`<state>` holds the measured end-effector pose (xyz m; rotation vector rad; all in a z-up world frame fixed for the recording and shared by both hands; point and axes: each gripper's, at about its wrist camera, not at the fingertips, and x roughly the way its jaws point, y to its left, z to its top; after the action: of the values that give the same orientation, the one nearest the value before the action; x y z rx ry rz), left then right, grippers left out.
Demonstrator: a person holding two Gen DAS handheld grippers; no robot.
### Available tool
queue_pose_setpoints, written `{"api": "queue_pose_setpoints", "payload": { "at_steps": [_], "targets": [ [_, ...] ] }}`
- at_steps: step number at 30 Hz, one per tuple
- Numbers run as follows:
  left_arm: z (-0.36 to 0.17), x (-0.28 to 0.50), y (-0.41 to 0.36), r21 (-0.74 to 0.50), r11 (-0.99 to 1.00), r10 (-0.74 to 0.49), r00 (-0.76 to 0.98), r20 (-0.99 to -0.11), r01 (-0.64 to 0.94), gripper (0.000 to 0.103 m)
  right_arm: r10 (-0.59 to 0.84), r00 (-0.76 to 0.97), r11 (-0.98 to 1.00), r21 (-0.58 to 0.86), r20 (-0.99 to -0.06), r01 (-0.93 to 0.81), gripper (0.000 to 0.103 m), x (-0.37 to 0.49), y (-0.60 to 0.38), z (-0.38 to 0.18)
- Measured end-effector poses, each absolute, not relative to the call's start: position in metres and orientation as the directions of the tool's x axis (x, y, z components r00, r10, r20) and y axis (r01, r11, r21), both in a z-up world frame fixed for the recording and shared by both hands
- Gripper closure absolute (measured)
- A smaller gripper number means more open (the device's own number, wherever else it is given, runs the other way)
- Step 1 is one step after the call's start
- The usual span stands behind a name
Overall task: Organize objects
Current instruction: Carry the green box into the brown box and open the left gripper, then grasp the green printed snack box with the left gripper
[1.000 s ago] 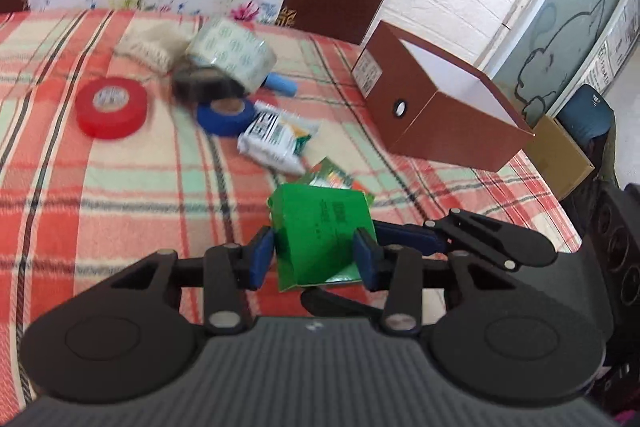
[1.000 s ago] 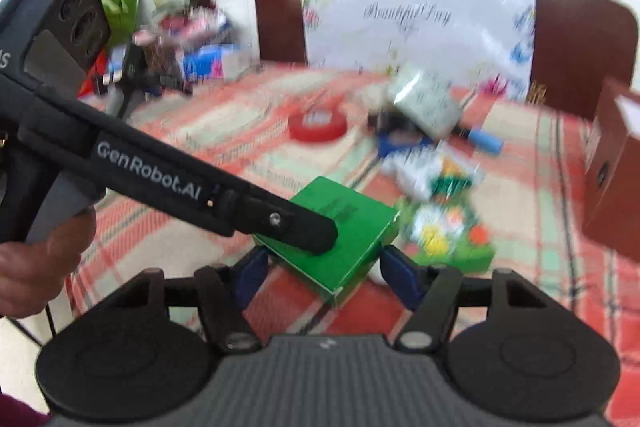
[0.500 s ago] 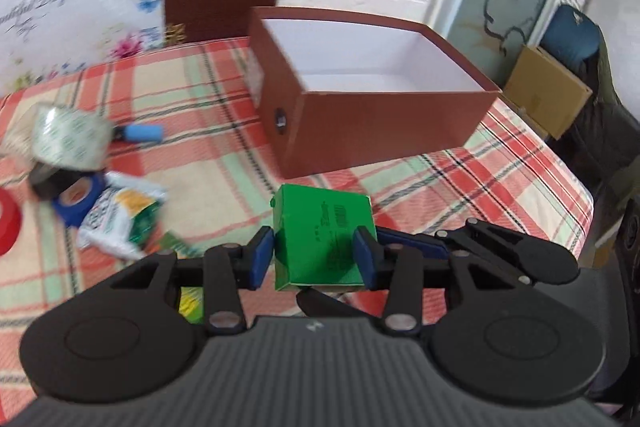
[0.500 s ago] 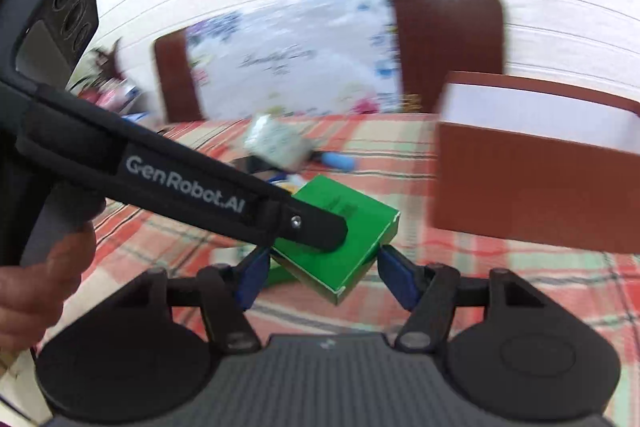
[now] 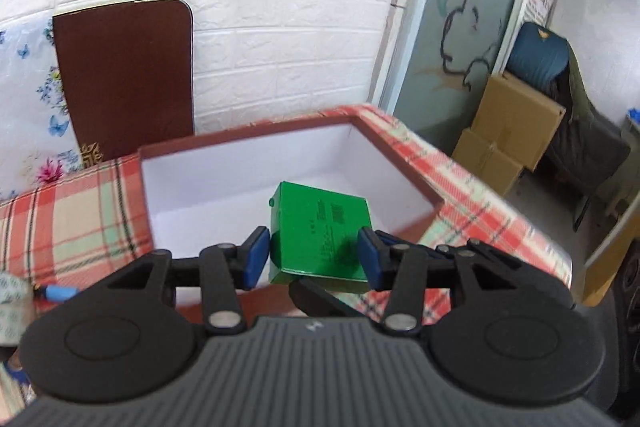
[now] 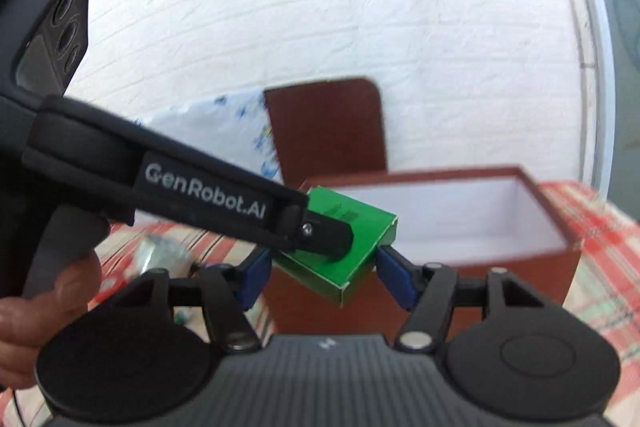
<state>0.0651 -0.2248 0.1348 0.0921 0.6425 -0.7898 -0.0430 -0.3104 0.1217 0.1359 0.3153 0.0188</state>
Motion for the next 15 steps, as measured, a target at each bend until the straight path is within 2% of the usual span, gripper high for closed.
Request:
{"api": "queue_pose_setpoints", "payload": {
  "at_steps": [4,6,8,9,12,15],
  "targets": [
    [0.128,0.092,-0.246,-0.167,0.722,-0.627,0.532,-0.570,0.672,0.053,0.003,0.954,0.993,0.116,-0.300,0.033,0.043,-0.012,-0.328,0.118],
    [0.120,0.101,-0.256,-0.162,0.735,-0.608,0.535,-0.586,0.658,0.045,-0.009,0.946,0.994,0.102,-0.324,0.044,0.041,0.005,-0.334,0.111],
    [0.106,0.109,-0.264,-0.134,0.763,-0.559,0.542,-0.628,0.632,0.042,-0.049,0.935,0.995,0.064,-0.350,0.076,0.032,0.018,-0.336,0.100],
    [0.101,0.110,-0.263,-0.117,0.779,-0.532,0.550,-0.644,0.616,0.043,-0.082,0.931,0.993,0.047,-0.355,0.105,0.031,0.022,-0.336,0.095],
    [0.102,0.104,-0.245,-0.133,0.767,-0.559,0.553,-0.618,0.627,0.040,-0.062,0.937,0.987,0.117,-0.343,0.109,0.032,0.010,-0.344,0.091],
    [0.117,0.087,-0.219,-0.083,0.782,-0.543,0.609,-0.578,0.618,0.041,-0.024,0.956,0.984,0.163,-0.292,0.074,0.032,-0.018,-0.334,0.091]
  ]
}}
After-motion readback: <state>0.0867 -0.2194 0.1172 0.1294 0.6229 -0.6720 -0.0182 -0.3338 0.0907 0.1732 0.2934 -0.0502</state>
